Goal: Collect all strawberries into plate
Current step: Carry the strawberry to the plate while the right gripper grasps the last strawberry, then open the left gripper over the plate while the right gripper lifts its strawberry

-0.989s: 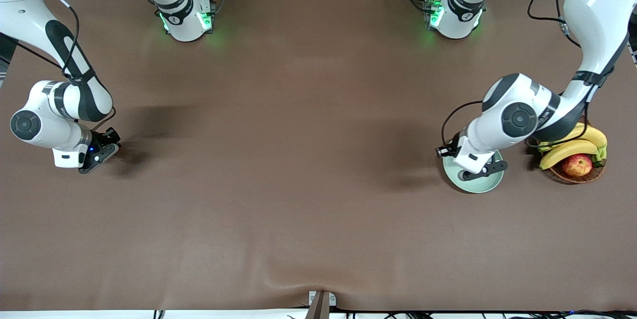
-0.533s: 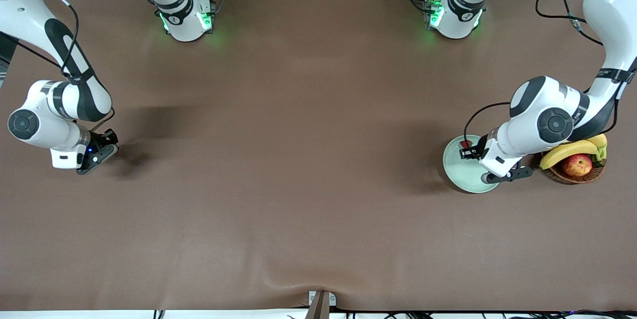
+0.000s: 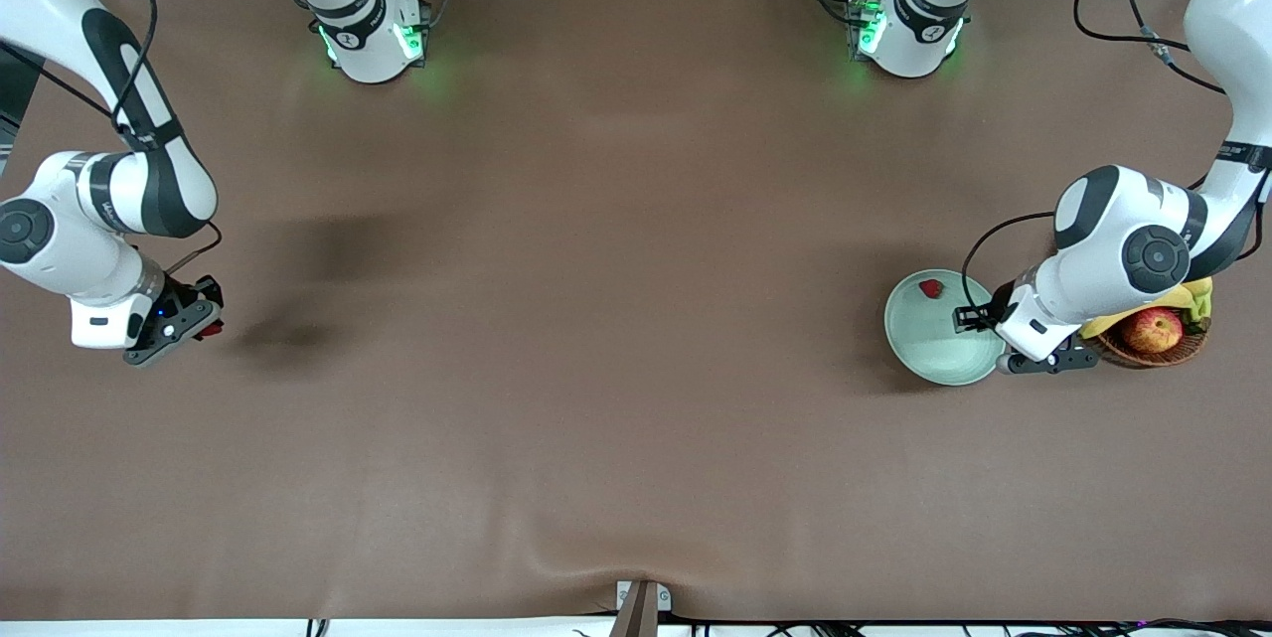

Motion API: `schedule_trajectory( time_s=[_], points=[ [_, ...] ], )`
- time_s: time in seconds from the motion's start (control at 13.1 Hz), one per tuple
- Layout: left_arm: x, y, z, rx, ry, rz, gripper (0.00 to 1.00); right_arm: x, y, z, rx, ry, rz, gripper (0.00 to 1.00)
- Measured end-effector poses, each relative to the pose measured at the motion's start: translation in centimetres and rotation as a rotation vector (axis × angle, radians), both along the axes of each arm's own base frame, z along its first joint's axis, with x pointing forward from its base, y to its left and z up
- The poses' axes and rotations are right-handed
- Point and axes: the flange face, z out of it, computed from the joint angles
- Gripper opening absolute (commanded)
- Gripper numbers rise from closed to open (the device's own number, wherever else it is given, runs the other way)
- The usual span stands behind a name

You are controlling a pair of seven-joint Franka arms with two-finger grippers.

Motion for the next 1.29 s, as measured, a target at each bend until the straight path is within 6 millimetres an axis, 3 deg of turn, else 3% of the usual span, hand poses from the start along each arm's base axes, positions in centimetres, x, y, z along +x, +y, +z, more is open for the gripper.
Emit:
schedule_trajectory(
  time_s=[0.23, 0.46, 0.53, 0.61, 0.68, 0.84, 1.07, 1.29],
  points=[
    [-0.2, 0.0, -1.4, -0.005, -0.024, -0.020, 0.00, 1.1, 5.8, 0.2, 0.035, -0.023, 0.000, 0.00],
    [-0.6, 0.1, -2.3, -0.003, -0.032, -0.033, 0.00, 1.7, 15.5, 0.2, 0.059, -0.038, -0.022, 0.00],
    [-0.7, 0.0, -2.4, 0.002, -0.035, -0.041, 0.06, 1.6, 18.8, 0.3, 0.066, -0.044, -0.022, 0.00],
    [-0.8, 0.0, -2.5, 0.004, -0.034, -0.044, 0.66, 1.4, 22.0, 0.5, 0.075, -0.054, -0.021, 0.00],
    [-1.0, 0.1, -2.8, 0.005, -0.031, -0.045, 1.00, 1.3, 24.9, 0.8, 0.084, -0.063, -0.031, 0.00],
    [-1.1, 0.2, -3.0, 0.007, -0.029, -0.042, 1.00, 0.9, 30.6, 1.2, 0.112, -0.079, -0.086, 0.00],
    [-1.0, -0.1, -2.0, 0.022, -0.035, -0.040, 1.00, 0.6, 40.6, 1.0, 0.184, -0.096, -0.198, 0.00],
    [-1.1, -3.8, 2.3, 0.053, 0.028, -0.012, 1.00, 0.2, 47.9, 0.3, 0.247, -0.094, -0.302, 0.00]
  ],
)
